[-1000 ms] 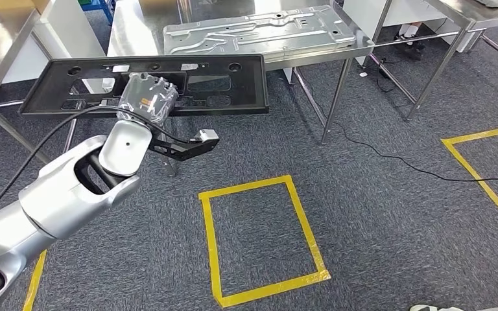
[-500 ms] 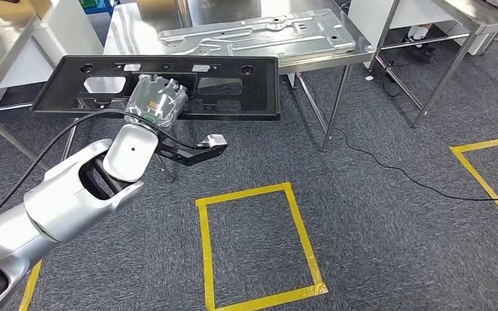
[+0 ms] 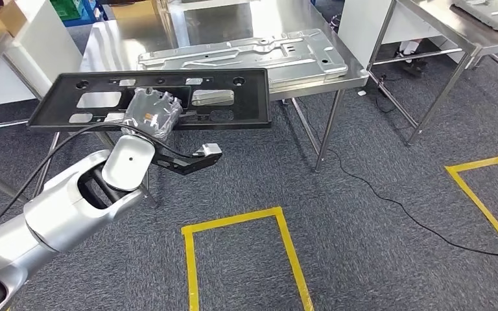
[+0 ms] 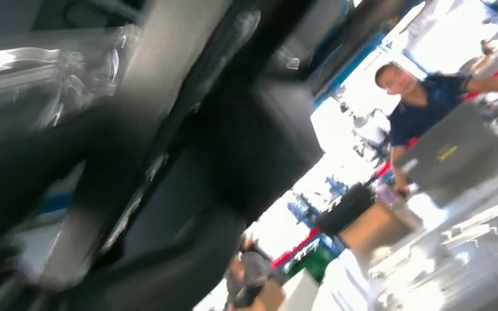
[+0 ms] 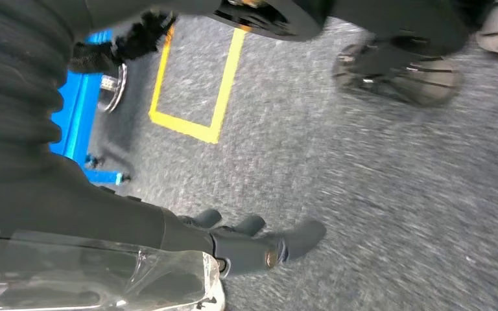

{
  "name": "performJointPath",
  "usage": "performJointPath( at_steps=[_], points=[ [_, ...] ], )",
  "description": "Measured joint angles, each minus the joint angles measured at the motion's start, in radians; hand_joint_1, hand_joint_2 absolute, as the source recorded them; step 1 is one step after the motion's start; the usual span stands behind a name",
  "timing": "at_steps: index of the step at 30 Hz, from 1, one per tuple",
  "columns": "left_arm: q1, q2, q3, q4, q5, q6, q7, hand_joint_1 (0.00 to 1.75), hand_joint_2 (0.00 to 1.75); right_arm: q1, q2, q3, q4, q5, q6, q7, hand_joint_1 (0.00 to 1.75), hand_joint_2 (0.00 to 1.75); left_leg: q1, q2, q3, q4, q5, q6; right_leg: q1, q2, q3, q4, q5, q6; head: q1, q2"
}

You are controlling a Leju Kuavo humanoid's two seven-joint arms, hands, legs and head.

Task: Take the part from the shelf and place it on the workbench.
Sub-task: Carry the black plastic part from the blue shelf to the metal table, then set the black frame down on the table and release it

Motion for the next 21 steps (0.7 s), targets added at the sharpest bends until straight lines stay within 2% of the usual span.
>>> performJointPath(
  at_steps=[1,2,3,4,5,6,7,8,9,10,11,12,13,14,15,16,18,19,21],
  points=[
    [-0.002,0.0,0.005,-0.003,0.0,0.0,0.001,1.75,1.75,-0.004,-0.001,0.0,0.0,0.0,0.0,0.0,0.0,1.75,0.003,0.002,0.012,0.004,-0.017,-0.001,0.0,-0.002,-0.01,0.034,0.017,0.003,-0.001,0.0],
    [-0.006,0.0,0.01,-0.006,0.0,0.0,0.001,1.75,1.75,-0.007,-0.003,0.001,0.0,0.0,-0.001,0.0,0.0,1.75,0.008,0.004,0.027,0.0,-0.034,0.0,0.002,-0.006,-0.038,0.096,0.045,0.01,-0.003,0.0],
    [-0.009,0.0,0.013,-0.008,0.0,0.0,0.002,1.75,1.75,-0.01,-0.003,0.001,0.0,0.0,-0.001,0.0,0.0,1.75,0.011,0.005,0.042,-0.002,-0.049,0.004,0.002,-0.011,-0.082,0.17,0.068,0.018,-0.002,0.0],
    [-0.01,-0.001,0.015,-0.01,0.001,0.0,0.002,1.75,1.75,-0.013,-0.004,0.001,0.0,0.0,-0.001,0.0,0.0,1.75,0.014,0.006,0.059,-0.003,-0.065,0.007,0.001,-0.017,-0.133,0.241,0.069,0.026,-0.001,0.0],
    [-0.008,-0.001,0.016,-0.01,0.001,-0.001,0.003,1.75,1.75,-0.014,-0.005,0.002,0.0,0.0,-0.001,0.0,0.0,1.75,0.016,0.006,0.076,-0.003,-0.081,0.01,0.0,-0.021,-0.18,0.292,0.044,0.032,0.0,0.0],
    [-0.004,-0.001,0.015,-0.01,0.002,-0.003,0.004,1.75,1.75,-0.013,-0.006,0.002,0.0,-0.001,0.0,0.0,0.0,1.75,0.017,0.006,0.093,-0.003,-0.098,0.011,-0.002,-0.022,-0.219,0.317,-0.005,0.037,0.001,0.0],
    [-0.001,0.0,0.015,-0.01,0.003,-0.006,0.004,1.75,1.75,-0.012,-0.008,0.003,0.0,-0.001,0.0,0.0,0.0,1.75,0.019,0.005,0.112,-0.003,-0.114,0.011,-0.004,-0.023,-0.251,0.32,-0.058,0.04,0.001,0.0],
    [0.001,0.0,0.015,-0.01,0.004,-0.01,0.005,1.75,1.75,-0.012,-0.009,0.004,0.0,0.0,0.0,0.0,0.0,1.75,0.021,0.005,0.13,-0.003,-0.13,0.009,-0.005,-0.024,-0.272,0.302,-0.098,0.043,0.002,0.0],
    [0.003,0.0,0.015,-0.01,0.005,-0.015,0.006,1.75,1.75,-0.011,-0.01,0.004,0.0,0.0,0.001,0.0,0.0,1.75,0.023,0.004,0.148,-0.003,-0.146,0.007,-0.006,-0.025,-0.284,0.265,-0.107,0.045,0.002,0.0],
    [0.004,0.0,0.015,-0.01,0.006,-0.021,0.009,1.75,1.75,-0.011,-0.01,0.005,0.0,0.002,0.001,0.0,0.0,1.75,0.025,0.004,0.166,-0.003,-0.161,0.004,-0.008,-0.026,-0.288,0.21,-0.076,0.046,0.002,0.0],
    [0.007,0.001,0.015,-0.011,0.007,-0.028,0.014,1.75,1.75,-0.009,-0.011,0.006,0.0,0.004,0.002,0.001,0.0,1.75,0.026,0.003,0.181,-0.002,-0.175,0.0,-0.008,-0.026,-0.287,0.141,0.002,0.046,0.002,0.0],
    [0.011,0.002,0.015,-0.012,0.009,-0.038,0.021,1.75,1.75,-0.006,-0.011,0.008,0.0,0.007,0.002,0.001,0.0,1.75,0.026,0.002,0.195,0.0,-0.19,-0.004,-0.008,-0.026,-0.285,0.077,0.09,0.04,0.002,0.0],
    [0.015,0.006,0.016,-0.015,0.011,-0.048,0.029,1.75,1.75,-0.004,-0.01,0.009,0.0,0.009,0.004,0.003,0.0,1.75,0.025,0.001,0.203,0.001,-0.203,-0.01,-0.008,-0.026,-0.28,0.032,0.164,0.031,0.002,0.0],
    [0.021,0.011,0.017,-0.021,0.013,-0.058,0.037,1.75,1.75,-0.001,-0.01,0.011,0.0,0.012,0.006,0.005,0.0,1.75,0.024,0.0,0.209,0.005,-0.214,-0.015,-0.006,-0.027,-0.276,0.005,0.212,0.02,0.002,0.0],
    [0.025,0.017,0.02,-0.028,0.016,-0.065,0.044,1.75,1.75,-0.001,-0.01,0.012,0.0,0.015,0.008,0.007,0.0,1.75,0.023,-0.001,0.212,0.009,-0.222,-0.02,-0.005,-0.029,-0.272,-0.001,0.221,0.009,0.002,0.0],
    [0.028,0.025,0.025,-0.038,0.019,-0.07,0.051,1.75,1.75,-0.001,-0.008,0.013,0.0,0.018,0.01,0.008,0.0,1.75,0.023,-0.001,0.213,0.014,-0.228,-0.024,-0.007,-0.03,-0.265,-0.002,0.216,0.001,0.002,0.0],
    [0.031,0.042,0.04,-0.058,0.023,-0.08,0.063,1.75,1.75,-0.003,-0.005,0.014,0.0,0.022,0.011,0.01,0.0,1.75,0.023,0.009,0.194,0.064,-0.24,-0.035,-0.014,-0.032,-0.25,-0.005,0.203,-0.009,-0.002,0.0],
    [0.033,0.05,0.046,-0.067,0.024,-0.084,0.067,1.75,1.75,-0.003,-0.003,0.015,0.0,0.023,0.011,0.011,0.0,1.75,0.027,0.017,0.166,0.117,-0.254,-0.044,-0.019,-0.032,-0.24,-0.006,0.195,-0.012,-0.004,0.0],
    [0.047,0.066,0.05,-0.076,0.026,-0.091,0.073,1.75,1.75,-0.001,-0.004,0.018,0.0,0.023,0.011,0.013,0.0,1.75,0.041,0.03,0.088,0.253,-0.304,-0.062,-0.022,-0.033,-0.219,-0.007,0.175,-0.013,-0.007,0.0]
  ],
)
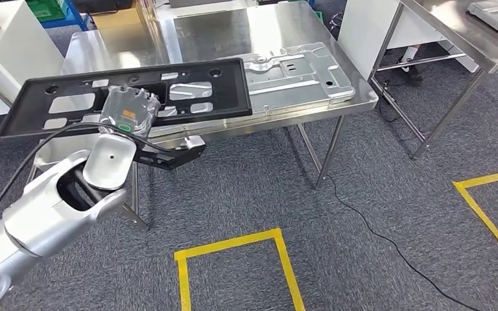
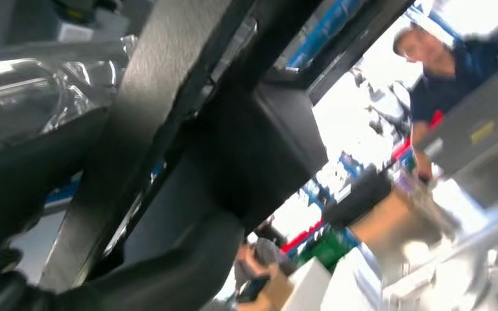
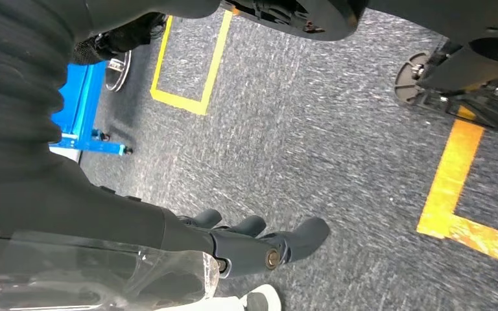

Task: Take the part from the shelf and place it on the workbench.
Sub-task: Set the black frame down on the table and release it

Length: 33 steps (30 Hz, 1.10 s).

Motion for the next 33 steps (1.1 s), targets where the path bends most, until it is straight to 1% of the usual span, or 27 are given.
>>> performJointPath(
  at_steps=[1,2,3,4,6,7,8,9,11,12,13,14,16,17,18,19,20,22,23,24,26,27,28,29,31,32,33],
  points=[
    [0.012,0.008,0.0,-0.002,0.001,-0.001,0.001,1.75,1.75,0.002,0.0,0.001,0.0,-0.001,0.0,0.0,0.0,1.75,0.007,0.003,-0.035,0.05,-0.026,-0.008,-0.002,0.0,0.013,0.0,-0.012,0.001,0.0,0.0],
    [0.023,0.015,0.0,-0.002,0.001,-0.002,0.001,1.75,1.75,0.004,0.0,0.003,0.0,-0.001,0.0,0.0,0.0,1.75,0.014,0.004,-0.059,0.071,-0.041,-0.014,-0.005,0.001,0.028,0.0,-0.024,0.004,0.0,0.0],
    [0.031,0.021,0.0,-0.003,0.002,-0.001,0.001,1.75,1.75,0.006,0.0,0.004,0.0,-0.001,0.0,0.0,0.0,1.75,0.02,0.006,-0.068,0.054,-0.036,-0.021,-0.007,0.001,0.045,0.0,-0.038,0.007,0.0,0.0],
    [0.036,0.025,0.001,-0.004,0.002,-0.001,0.001,1.75,1.75,0.007,0.0,0.005,0.0,-0.002,0.0,0.0,0.0,1.75,0.024,0.009,-0.063,0.004,-0.008,-0.026,-0.01,0.001,0.064,0.0,-0.052,0.012,-0.001,0.0],
    [0.038,0.031,0.003,-0.007,0.001,0.0,0.001,1.75,1.75,0.008,0.0,0.007,0.001,-0.002,0.0,0.0,0.0,1.75,0.028,0.021,-0.038,-0.143,0.114,-0.033,-0.012,0.0,0.1,-0.001,-0.082,0.022,-0.001,0.0],
    [0.039,0.033,0.003,-0.008,0.001,0.0,0.001,1.75,1.75,0.008,0.0,0.008,0.001,-0.003,0.0,0.0,0.0,1.75,0.027,0.028,-0.025,-0.195,0.162,-0.03,-0.011,0.0,0.114,-0.004,-0.095,0.029,-0.001,0.0],
    [0.041,0.036,0.004,-0.01,0.001,0.001,0.001,1.75,1.75,0.008,0.0,0.009,0.001,-0.003,0.0,-0.001,0.0,1.75,0.025,0.031,-0.017,-0.227,0.192,-0.024,-0.01,-0.001,0.128,-0.008,-0.105,0.036,-0.001,0.0],
    [0.041,0.037,0.004,-0.012,0.001,0.001,0.001,1.75,1.75,0.007,0.0,0.01,0.002,-0.004,0.0,-0.001,0.0,1.75,0.022,0.031,-0.011,-0.239,0.193,-0.015,-0.008,-0.002,0.14,-0.01,-0.109,0.043,-0.001,0.0],
    [0.038,0.039,0.011,-0.018,0.0,0.003,0.001,1.75,1.75,0.004,-0.001,0.011,0.001,-0.004,-0.001,-0.001,0.0,1.75,0.022,0.025,0.013,-0.24,0.173,0.006,-0.008,-0.003,0.149,0.01,-0.102,0.054,0.0,0.0],
    [0.033,0.039,0.015,-0.02,-0.001,0.004,0.001,1.75,1.75,0.002,-0.001,0.012,0.001,-0.004,-0.001,-0.001,0.0,1.75,0.023,0.023,0.028,-0.244,0.164,0.014,-0.008,-0.003,0.132,0.047,-0.096,0.057,0.001,0.0],
    [0.029,0.039,0.019,-0.021,-0.002,0.005,0.001,1.75,1.75,0.001,-0.001,0.012,0.001,-0.004,-0.002,-0.002,0.0,1.75,0.024,0.021,0.045,-0.247,0.155,0.022,-0.007,-0.003,0.101,0.103,-0.098,0.059,0.003,0.0],
    [0.027,0.039,0.02,-0.022,-0.002,0.005,0.001,1.75,1.75,-0.001,-0.002,0.012,0.001,-0.004,-0.001,-0.002,0.0,1.75,0.023,0.019,0.06,-0.25,0.144,0.028,-0.005,-0.003,0.055,0.171,-0.112,0.059,0.005,0.0],
    [0.031,0.039,0.017,-0.022,-0.002,0.006,0.0,1.75,1.75,-0.002,-0.003,0.013,0.001,-0.004,-0.001,-0.002,0.0,1.75,0.018,0.015,0.089,-0.252,0.12,0.036,0.003,-0.003,-0.042,0.282,-0.174,0.057,0.008,0.0],
    [0.036,0.039,0.016,-0.022,-0.002,0.006,0.0,1.75,1.75,-0.001,-0.003,0.013,0.001,-0.004,-0.002,-0.002,0.0,1.75,0.016,0.012,0.105,-0.252,0.107,0.038,0.007,-0.003,-0.078,0.302,-0.206,0.054,0.008,0.0],
    [0.039,0.039,0.016,-0.022,-0.002,0.006,-0.001,1.75,1.75,-0.001,-0.003,0.013,0.001,-0.004,-0.002,-0.002,0.0,1.75,0.013,0.009,0.122,-0.252,0.093,0.04,0.012,-0.003,-0.101,0.294,-0.223,0.05,0.009,0.0],
    [0.041,0.039,0.016,-0.022,-0.002,0.006,-0.002,1.75,1.75,-0.001,-0.003,0.013,0.001,-0.004,-0.002,-0.003,0.0,1.75,0.011,0.007,0.139,-0.252,0.079,0.04,0.016,-0.003,-0.111,0.256,-0.21,0.044,0.009,0.0],
    [0.042,0.039,0.016,-0.023,-0.002,0.006,-0.002,1.75,1.75,0.0,-0.003,0.013,0.001,-0.004,-0.002,-0.003,0.0,1.75,0.009,0.005,0.157,-0.252,0.064,0.04,0.021,-0.003,-0.112,0.196,-0.158,0.035,0.01,0.0],
    [0.046,0.039,0.015,-0.023,-0.003,0.012,-0.006,1.75,1.75,0.003,-0.004,0.013,0.002,-0.004,-0.001,-0.003,0.0,1.75,0.001,0.001,0.188,-0.251,0.032,0.037,0.031,-0.001,-0.106,0.067,-0.004,0.016,0.011,0.0],
    [0.049,0.039,0.015,-0.023,-0.003,0.018,-0.011,1.75,1.75,0.004,-0.004,0.014,0.002,-0.004,-0.001,-0.003,0.0,1.75,-0.002,-0.001,0.2,-0.252,0.015,0.033,0.034,0.001,-0.101,0.027,0.053,0.008,0.01,0.0],
    [0.051,0.039,0.015,-0.024,-0.004,0.027,-0.018,1.75,1.75,0.003,-0.004,0.014,0.001,-0.004,0.0,-0.002,0.0,1.75,-0.005,-0.003,0.211,-0.249,0.005,0.03,0.034,0.004,-0.096,0.009,0.077,0.003,0.01,0.0],
    [0.05,0.038,0.018,-0.031,-0.007,0.046,-0.031,1.75,1.75,-0.002,0.0,0.015,0.001,-0.003,0.002,-0.002,0.0,1.75,-0.008,-0.003,0.221,-0.229,-0.002,0.023,0.029,0.007,-0.074,0.008,0.068,-0.006,0.01,0.0],
    [0.047,0.037,0.02,-0.035,-0.012,0.054,-0.035,1.75,1.75,-0.005,0.002,0.016,0.0,-0.003,0.002,-0.002,0.0,1.75,-0.007,-0.001,0.213,-0.194,0.0,0.019,0.025,0.006,-0.061,0.007,0.059,-0.01,0.009,0.0],
    [0.044,0.036,0.021,-0.04,-0.017,0.059,-0.039,1.75,1.75,-0.007,0.003,0.017,0.0,-0.002,0.002,-0.002,0.0,1.75,-0.006,0.001,0.188,-0.147,-0.005,0.012,0.021,0.006,-0.047,0.006,0.05,-0.013,0.008,0.0],
    [0.043,0.035,0.02,-0.045,-0.022,0.062,-0.042,1.75,1.75,-0.007,0.003,0.017,0.0,-0.002,0.002,-0.002,0.0,1.75,-0.001,0.004,0.152,-0.086,-0.019,0.003,0.018,0.006,-0.035,0.006,0.04,-0.014,0.007,0.0],
    [0.048,0.033,0.017,-0.053,-0.029,0.065,-0.05,1.75,1.75,-0.007,0.003,0.019,0.0,-0.003,0.002,-0.002,0.0,1.75,0.01,0.008,0.066,0.026,-0.074,-0.015,0.013,0.007,-0.012,0.006,0.018,-0.013,0.006,0.0],
    [0.052,0.032,0.016,-0.056,-0.03,0.066,-0.054,1.75,1.75,-0.006,0.003,0.019,0.0,-0.003,0.002,-0.002,0.0,1.75,0.016,0.009,0.032,0.054,-0.103,-0.02,0.011,0.009,0.002,0.006,0.007,-0.012,0.006,0.0],
    [0.057,0.031,0.015,-0.06,-0.029,0.068,-0.058,1.75,1.75,-0.005,0.003,0.019,0.0,-0.004,0.002,-0.003,0.0,1.75,0.02,0.011,0.01,0.051,-0.117,-0.023,0.009,0.011,0.018,0.006,-0.006,-0.01,0.006,0.0]
  ],
)
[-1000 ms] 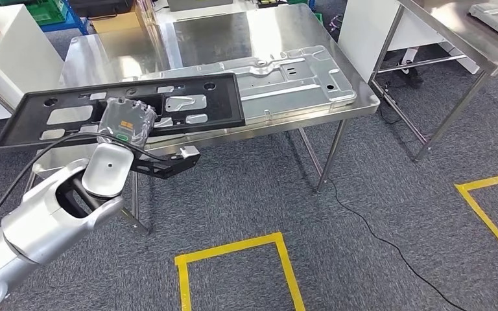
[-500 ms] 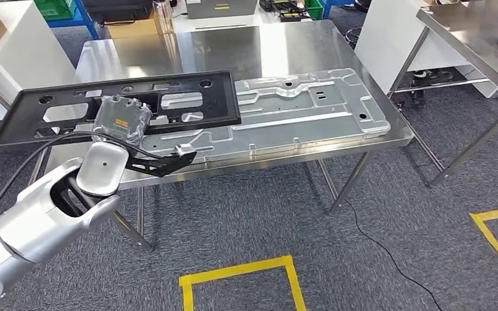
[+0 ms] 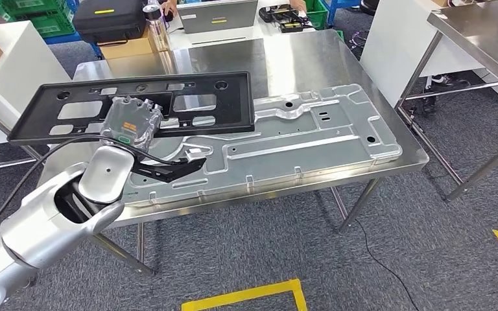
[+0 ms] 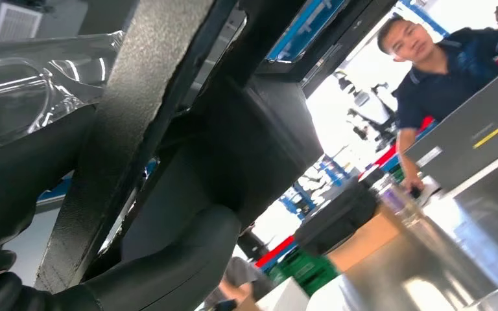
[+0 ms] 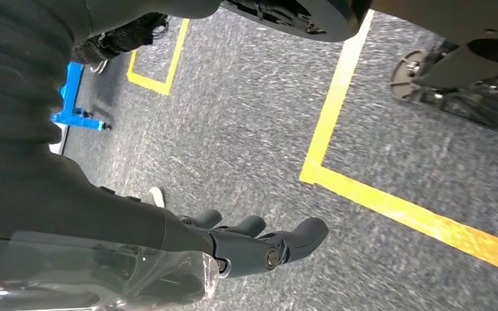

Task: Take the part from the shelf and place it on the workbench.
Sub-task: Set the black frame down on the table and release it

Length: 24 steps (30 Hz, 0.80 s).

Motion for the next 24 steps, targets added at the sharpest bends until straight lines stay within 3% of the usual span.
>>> performJointPath(
  at_steps=[1,2,4,5,6,8,10,11,13,15,16,19,20,21,24],
  points=[
    [0.003,-0.002,0.0,-0.004,0.002,0.002,-0.006,1.75,1.75,0.001,0.0,0.0,0.0,0.0,0.0,0.0,0.0,1.75,0.003,0.002,-0.007,-0.034,0.01,-0.001,-0.001,0.002,0.018,0.0,-0.013,0.003,0.0,0.0],
    [0.004,-0.004,-0.001,-0.009,0.006,0.005,-0.011,1.75,1.75,0.002,0.0,0.0,0.0,-0.001,0.0,-0.001,0.0,1.75,0.004,0.004,-0.004,-0.093,0.05,0.0,-0.002,0.003,0.037,0.0,-0.027,0.005,0.0,0.0],
    [0.007,-0.009,-0.002,-0.019,0.017,0.01,-0.025,1.75,1.75,0.003,0.0,0.0,0.0,-0.001,0.0,-0.002,0.0,1.75,0.001,0.008,0.012,-0.222,0.188,0.008,-0.001,0.005,0.071,-0.003,-0.053,0.014,0.0,0.0],
    [0.01,-0.012,-0.004,-0.024,0.027,0.011,-0.034,1.75,1.75,0.002,0.0,0.0,0.0,-0.002,0.0,-0.003,0.0,1.75,-0.003,0.009,0.02,-0.262,0.238,0.015,-0.001,0.005,0.083,-0.006,-0.064,0.02,0.0,0.0],
    [0.013,-0.017,-0.005,-0.031,0.035,0.012,-0.043,1.75,1.75,0.002,0.0,0.001,0.0,-0.002,0.001,-0.004,0.0,1.75,-0.007,0.009,0.026,-0.282,0.267,0.022,-0.001,0.006,0.091,-0.006,-0.07,0.026,-0.001,0.0],
    [0.018,-0.029,-0.007,-0.047,0.047,0.014,-0.057,1.75,1.75,-0.002,-0.001,0.001,0.0,-0.002,0.001,-0.007,0.0,1.75,-0.008,0.006,0.043,-0.29,0.263,0.037,0.0,0.005,0.1,0.0,-0.073,0.037,-0.002,0.0],
    [0.017,-0.043,-0.009,-0.063,0.045,0.017,-0.065,1.75,1.75,-0.003,-0.001,0.001,0.0,-0.004,0.001,-0.009,0.0,1.75,-0.004,0.004,0.064,-0.296,0.255,0.052,0.001,0.003,0.079,0.054,-0.077,0.044,0.0,0.0],
    [0.017,-0.051,-0.011,-0.072,0.044,0.018,-0.068,1.75,1.75,-0.005,-0.002,0.001,0.0,-0.005,0.0,-0.01,0.0,1.75,-0.003,0.003,0.073,-0.299,0.25,0.058,0.002,0.002,0.048,0.109,-0.091,0.046,0.001,0.0],
    [0.017,-0.066,-0.02,-0.086,0.044,0.017,-0.072,1.75,1.75,-0.007,-0.002,0.001,0.0,-0.009,0.0,-0.012,0.0,1.75,-0.006,0.003,0.087,-0.299,0.236,0.067,0.002,0.0,-0.047,0.244,-0.141,0.051,0.004,0.0],
    [0.02,-0.078,-0.029,-0.095,0.045,0.013,-0.074,1.75,1.75,-0.007,-0.003,0.001,0.0,-0.012,0.0,-0.014,0.0,1.75,-0.009,0.001,0.104,-0.299,0.219,0.068,0.003,0.0,-0.117,0.305,-0.171,0.053,0.004,0.0],
    [0.021,-0.083,-0.032,-0.098,0.045,0.011,-0.074,1.75,1.75,-0.007,-0.003,0.001,0.0,-0.012,0.0,-0.014,0.0,1.75,-0.01,0.0,0.115,-0.298,0.21,0.067,0.003,0.0,-0.126,0.284,-0.154,0.053,0.004,0.0],
    [0.019,-0.095,-0.038,-0.104,0.045,0.009,-0.074,1.75,1.75,-0.004,-0.003,0.001,0.0,-0.014,0.0,-0.015,0.0,1.75,-0.012,-0.001,0.15,-0.297,0.179,0.058,0.003,-0.003,-0.083,0.088,-0.008,0.047,0.004,0.0],
    [0.018,-0.098,-0.04,-0.106,0.045,0.009,-0.074,1.75,1.75,-0.003,-0.003,0.001,0.0,-0.014,0.0,-0.015,0.0,1.75,-0.014,-0.002,0.157,-0.296,0.168,0.054,0.004,-0.004,-0.07,0.04,0.025,0.042,0.004,0.0],
    [0.017,-0.101,-0.043,-0.107,0.045,0.008,-0.075,1.75,1.75,-0.003,-0.003,0.001,0.0,-0.014,0.0,-0.015,0.0,1.75,-0.016,-0.003,0.162,-0.293,0.16,0.049,0.004,-0.004,-0.063,0.016,0.04,0.036,0.004,0.0],
    [0.015,-0.108,-0.047,-0.111,0.043,0.005,-0.079,1.75,1.75,-0.003,-0.001,0.001,0.0,-0.015,0.0,-0.017,0.0,1.75,-0.018,-0.003,0.165,-0.274,0.143,0.036,0.001,-0.003,-0.052,0.01,0.033,0.018,0.004,0.0]
  ],
)
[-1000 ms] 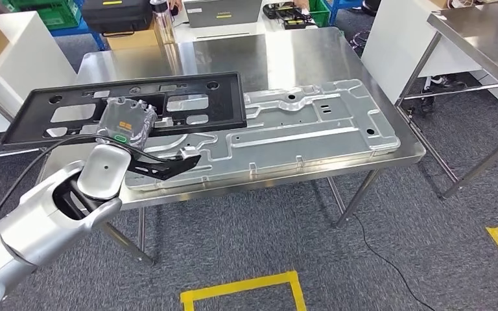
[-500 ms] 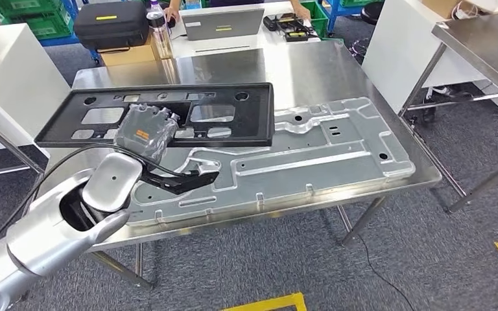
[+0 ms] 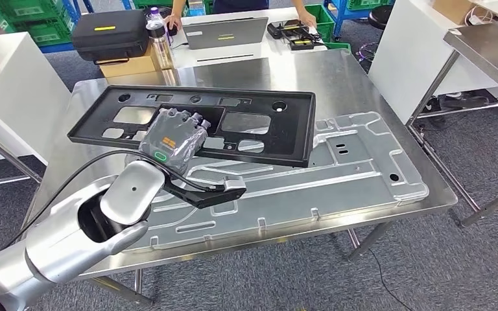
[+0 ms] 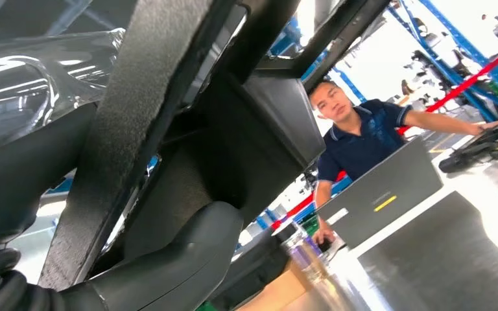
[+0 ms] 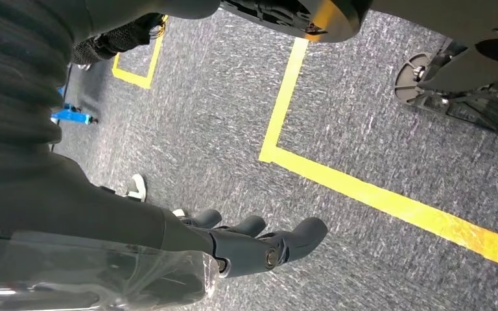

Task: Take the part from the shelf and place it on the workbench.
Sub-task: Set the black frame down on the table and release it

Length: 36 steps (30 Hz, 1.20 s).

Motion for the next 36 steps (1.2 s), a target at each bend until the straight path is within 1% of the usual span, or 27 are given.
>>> performJointPath(
  at_steps=[2,5,6,7,8,9,10,11,12,13,15,16,18,19,21,22,23,24,25,27,28,30,31,32,33,34,36],
  points=[
    [-0.004,-0.004,-0.002,-0.002,-0.004,-0.002,-0.001,1.75,1.75,0.0,0.001,0.0,0.0,0.0,0.0,0.0,0.0,1.75,0.005,0.003,-0.044,0.079,-0.019,-0.012,-0.003,0.0,0.013,0.0,-0.01,-0.009,-0.001,0.0],
    [-0.005,-0.009,-0.009,-0.002,-0.014,-0.003,0.002,1.75,1.75,0.0,0.001,0.0,0.0,0.001,0.0,0.0,0.0,1.75,0.015,0.008,-0.176,0.273,-0.082,-0.031,-0.003,0.001,0.035,-0.001,-0.035,-0.013,-0.003,0.0],
    [-0.004,-0.01,-0.012,-0.001,-0.018,-0.003,0.004,1.75,1.75,0.0,0.001,0.0,0.0,0.002,0.0,0.0,0.0,1.75,0.017,0.008,-0.207,0.297,-0.096,-0.032,-0.003,0.002,0.047,-0.001,-0.046,-0.013,-0.003,0.0],
    [-0.004,-0.012,-0.016,0.001,-0.021,-0.002,0.006,1.75,1.75,0.001,0.001,0.0,0.0,0.002,0.0,0.001,0.0,1.75,0.017,0.009,-0.221,0.286,-0.093,-0.031,-0.003,0.003,0.062,-0.001,-0.058,-0.012,-0.003,0.0],
    [-0.004,-0.013,-0.019,0.005,-0.022,-0.001,0.008,1.75,1.75,0.0,0.001,0.0,0.0,0.003,0.0,0.002,0.0,1.75,0.015,0.009,-0.219,0.24,-0.069,-0.026,-0.002,0.004,0.08,-0.001,-0.071,-0.011,-0.003,0.0],
    [-0.004,-0.015,-0.02,0.011,-0.023,0.001,0.009,1.75,1.75,0.0,0.002,0.0,0.0,0.005,0.001,0.004,0.0,1.75,0.012,0.009,-0.208,0.172,-0.019,-0.018,-0.001,0.005,0.098,-0.002,-0.085,-0.01,-0.003,0.0],
    [-0.004,-0.017,-0.021,0.019,-0.024,0.004,0.009,1.75,1.75,-0.001,0.004,0.0,0.0,0.008,0.001,0.005,0.0,1.75,0.007,0.009,-0.195,0.098,0.05,-0.008,0.001,0.005,0.115,-0.002,-0.098,-0.008,-0.003,0.0],
    [-0.005,-0.019,-0.023,0.028,-0.024,0.006,0.009,1.75,1.75,-0.003,0.006,0.001,0.0,0.011,0.002,0.007,0.0,1.75,0.001,0.01,-0.182,0.041,0.102,0.002,0.001,0.006,0.127,-0.006,-0.11,-0.004,-0.002,0.0],
    [-0.005,-0.023,-0.024,0.037,-0.024,0.01,0.009,1.75,1.75,-0.005,0.007,0.001,0.0,0.014,0.003,0.009,0.0,1.75,-0.005,0.01,-0.173,0.004,0.138,0.01,0.0,0.006,0.138,-0.013,-0.118,0.001,-0.003,0.0],
    [-0.007,-0.028,-0.024,0.048,-0.024,0.015,0.009,1.75,1.75,-0.009,0.008,0.002,0.0,0.017,0.004,0.011,0.0,1.75,-0.01,0.01,-0.165,-0.015,0.149,0.017,-0.001,0.007,0.148,-0.017,-0.12,0.006,-0.003,0.0],
    [-0.012,-0.041,-0.024,0.07,-0.023,0.025,0.008,1.75,1.75,-0.016,0.007,0.003,0.0,0.022,0.005,0.015,0.0,1.75,-0.008,0.01,-0.136,-0.032,0.133,0.027,-0.001,0.006,0.153,0.001,-0.107,0.018,-0.004,0.0],
    [-0.015,-0.047,-0.023,0.082,-0.022,0.029,0.008,1.75,1.75,-0.019,0.007,0.004,0.0,0.024,0.006,0.016,0.0,1.75,-0.003,0.01,-0.118,-0.039,0.125,0.032,0.001,0.005,0.134,0.043,-0.092,0.023,-0.003,0.0],
    [-0.016,-0.061,-0.024,0.108,-0.02,0.037,0.007,1.75,1.75,-0.024,0.007,0.006,0.0,0.027,0.008,0.019,0.0,1.75,0.003,0.011,-0.082,-0.048,0.104,0.04,0.003,0.004,0.049,0.172,-0.082,0.031,-0.001,0.0],
    [-0.015,-0.068,-0.026,0.122,-0.019,0.041,0.006,1.75,1.75,-0.026,0.007,0.007,0.0,0.029,0.01,0.02,0.0,1.75,0.004,0.011,-0.065,-0.049,0.091,0.042,0.004,0.004,-0.006,0.234,-0.101,0.034,0.001,0.0],
    [-0.011,-0.081,-0.029,0.148,-0.018,0.043,0.003,1.75,1.75,-0.027,0.006,0.011,0.0,0.033,0.012,0.022,0.0,1.75,0.005,0.009,-0.031,-0.049,0.062,0.043,0.004,0.003,-0.09,0.292,-0.183,0.039,0.002,0.0],
    [-0.01,-0.087,-0.029,0.161,-0.016,0.042,-0.001,1.75,1.75,-0.026,0.006,0.013,0.0,0.034,0.013,0.023,0.0,1.75,0.006,0.007,-0.012,-0.048,0.047,0.042,0.003,0.002,-0.113,0.281,-0.218,0.041,0.003,0.0],
    [-0.01,-0.095,-0.031,0.176,-0.012,0.04,-0.008,1.75,1.75,-0.025,0.006,0.015,0.0,0.035,0.015,0.025,0.0,1.75,0.007,0.006,0.009,-0.048,0.031,0.04,0.003,0.001,-0.125,0.245,-0.226,0.044,0.003,0.0],
    [-0.01,-0.103,-0.034,0.191,-0.005,0.036,-0.016,1.75,1.75,-0.025,0.005,0.018,0.0,0.036,0.016,0.026,0.0,1.75,0.008,0.004,0.03,-0.048,0.013,0.037,0.002,-0.001,-0.128,0.189,-0.19,0.046,0.003,0.0],
    [-0.009,-0.11,-0.038,0.206,0.002,0.033,-0.024,1.75,1.75,-0.023,0.005,0.019,0.0,0.037,0.018,0.026,0.0,1.75,0.007,0.003,0.05,-0.045,-0.006,0.033,0.001,-0.003,-0.13,0.116,-0.107,0.046,0.004,0.0],
    [-0.005,-0.123,-0.047,0.234,0.017,0.026,-0.039,1.75,1.75,-0.023,0.003,0.023,0.0,0.04,0.023,0.027,0.0,1.75,0.001,0.0,0.071,-0.038,-0.045,0.023,-0.001,-0.008,-0.129,0.007,0.072,0.035,0.004,0.0],
    [-0.003,-0.128,-0.05,0.245,0.02,0.025,-0.045,1.75,1.75,-0.025,0.003,0.024,0.0,0.041,0.025,0.028,0.0,1.75,-0.001,-0.001,0.078,-0.033,-0.06,0.018,0.0,-0.009,-0.13,-0.016,0.122,0.026,0.004,0.0],
    [0.0,-0.14,-0.053,0.264,0.023,0.029,-0.053,1.75,1.75,-0.032,0.004,0.027,0.0,0.043,0.026,0.029,0.0,1.75,-0.002,0.001,0.073,-0.009,-0.065,0.008,-0.002,-0.009,-0.125,-0.014,0.129,0.013,0.003,0.0],
    [0.0,-0.145,-0.054,0.272,0.024,0.034,-0.054,1.31,1.75,-0.033,0.005,0.028,0.0,0.044,0.026,0.029,0.0,1.31,0.0,0.002,0.052,0.031,-0.054,0.003,-0.004,-0.009,-0.122,-0.013,0.122,0.008,0.002,0.0],
    [0.001,-0.149,-0.055,0.281,0.024,0.038,-0.055,0.87,1.75,-0.034,0.006,0.029,0.0,0.045,0.026,0.03,0.0,0.87,0.002,0.003,0.013,0.089,-0.046,-0.003,-0.006,-0.009,-0.119,-0.013,0.117,0.004,0.002,0.0],
    [0.004,-0.151,-0.057,0.29,0.024,0.041,-0.056,0.44,1.75,-0.034,0.007,0.029,0.0,0.045,0.026,0.03,0.0,0.44,0.005,0.005,-0.035,0.157,-0.052,-0.011,-0.007,-0.008,-0.116,-0.013,0.111,0.001,0.002,0.0],
    [0.009,-0.152,-0.059,0.3,0.024,0.045,-0.056,0.0,1.75,-0.033,0.007,0.03,0.0,0.046,0.027,0.031,0.0,0.0,0.008,0.005,-0.084,0.221,-0.077,-0.017,-0.007,-0.007,-0.112,-0.013,0.103,-0.001,0.001,0.0],
    [0.023,-0.152,-0.065,0.321,0.021,0.057,-0.058,0.0,1.75,-0.027,0.007,0.032,0.0,0.047,0.028,0.032,0.0,0.0,0.013,0.006,-0.153,0.289,-0.156,-0.023,-0.007,-0.004,-0.098,-0.013,0.088,-0.002,0.001,0.0]
  ],
)
